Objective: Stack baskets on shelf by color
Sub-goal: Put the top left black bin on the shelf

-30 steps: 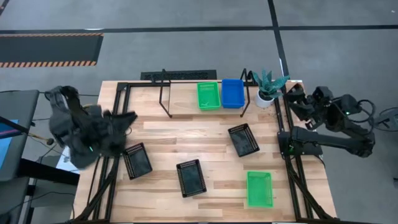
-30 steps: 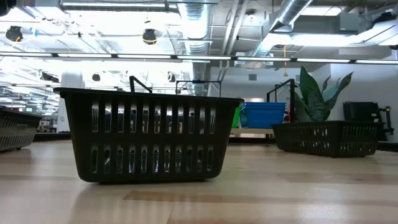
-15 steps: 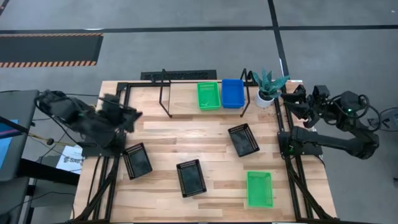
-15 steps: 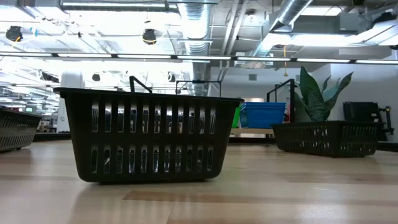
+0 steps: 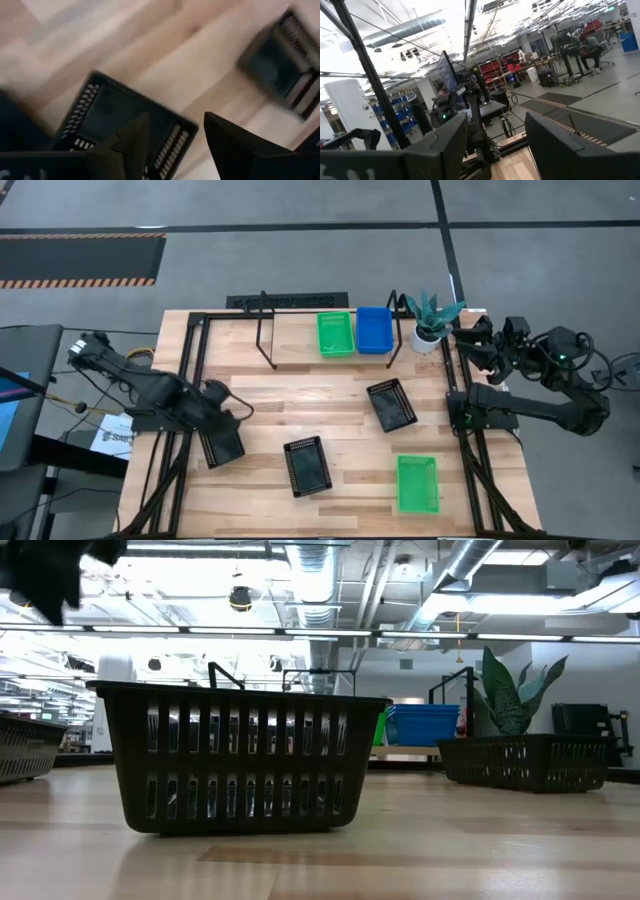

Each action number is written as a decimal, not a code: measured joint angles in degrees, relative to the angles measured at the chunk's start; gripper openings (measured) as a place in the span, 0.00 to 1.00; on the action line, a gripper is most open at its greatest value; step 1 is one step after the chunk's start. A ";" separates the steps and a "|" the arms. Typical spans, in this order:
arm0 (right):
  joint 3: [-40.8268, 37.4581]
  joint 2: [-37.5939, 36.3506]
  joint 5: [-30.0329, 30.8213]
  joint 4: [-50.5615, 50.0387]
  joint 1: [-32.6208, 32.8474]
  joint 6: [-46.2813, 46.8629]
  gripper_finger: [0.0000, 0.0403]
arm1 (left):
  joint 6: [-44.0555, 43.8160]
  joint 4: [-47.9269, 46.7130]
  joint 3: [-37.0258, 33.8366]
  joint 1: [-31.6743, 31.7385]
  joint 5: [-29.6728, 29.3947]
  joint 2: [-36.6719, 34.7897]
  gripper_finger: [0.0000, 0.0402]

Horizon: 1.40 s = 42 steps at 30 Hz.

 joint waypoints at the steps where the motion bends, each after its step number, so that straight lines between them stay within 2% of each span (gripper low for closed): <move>1: 0.00 0.00 0.01 -0.05 0.00 0.00 0.56 | 0.96 1.08 -1.70 0.00 1.09 -0.01 0.44; 7: 0.01 0.00 0.04 -0.10 0.00 -0.28 0.56 | 4.55 3.23 -10.53 0.81 6.31 -0.01 0.44; 13: 0.00 0.00 -0.03 -0.14 0.02 -0.50 0.56 | 5.61 3.18 -15.69 1.66 5.55 -0.01 0.44; 19: 0.00 0.01 -0.18 -0.10 0.04 -0.46 0.56 | 6.56 10.09 -20.56 3.91 6.87 0.93 0.43; 23: 0.28 0.02 -1.14 -0.10 0.07 -0.45 0.56 | 6.75 17.69 -24.00 5.68 12.76 2.53 0.31; 28: 0.46 0.02 -1.88 -0.20 0.11 -0.44 0.56 | 8.66 22.56 -24.96 5.95 17.11 6.48 0.05; 37: 0.46 0.02 -1.82 0.08 0.09 -0.42 0.56 | 7.47 35.34 -24.58 5.95 15.33 11.65 0.00; 42: 0.46 0.03 -1.41 -0.11 0.04 1.46 0.56 | 5.39 44.49 -21.90 6.71 5.85 14.37 0.00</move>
